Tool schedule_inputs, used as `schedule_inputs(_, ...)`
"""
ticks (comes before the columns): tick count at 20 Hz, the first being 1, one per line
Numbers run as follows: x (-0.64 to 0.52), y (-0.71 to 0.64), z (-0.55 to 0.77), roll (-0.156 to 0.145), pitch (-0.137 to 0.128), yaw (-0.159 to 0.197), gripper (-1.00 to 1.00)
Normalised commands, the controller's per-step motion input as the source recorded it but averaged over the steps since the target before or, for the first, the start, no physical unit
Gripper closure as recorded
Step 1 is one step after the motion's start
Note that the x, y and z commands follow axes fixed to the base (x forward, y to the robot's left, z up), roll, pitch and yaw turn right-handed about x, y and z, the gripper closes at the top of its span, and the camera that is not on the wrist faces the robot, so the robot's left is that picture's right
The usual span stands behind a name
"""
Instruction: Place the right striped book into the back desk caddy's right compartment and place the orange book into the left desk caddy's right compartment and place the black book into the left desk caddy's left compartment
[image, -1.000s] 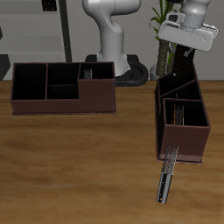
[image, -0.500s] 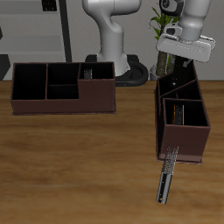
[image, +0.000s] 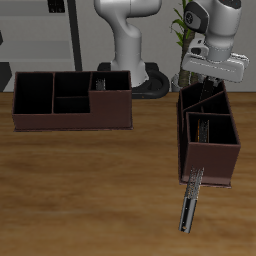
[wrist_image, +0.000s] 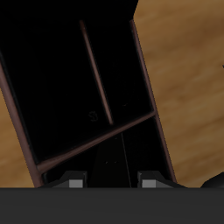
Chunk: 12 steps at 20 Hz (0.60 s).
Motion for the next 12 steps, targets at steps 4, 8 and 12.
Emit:
schedule_inputs(4, -0.12, -0.01, 0.25, 0.044, -0.04, -0.019, -1.0)
schedule_inputs(8, -0.14, -0.03, 0.3, 0.027, -0.043, 0.005, -1.0)
schedule_inputs(12, -0.28, -0.22, 0.54, 0.025, -0.086, 0.011, -1.0)
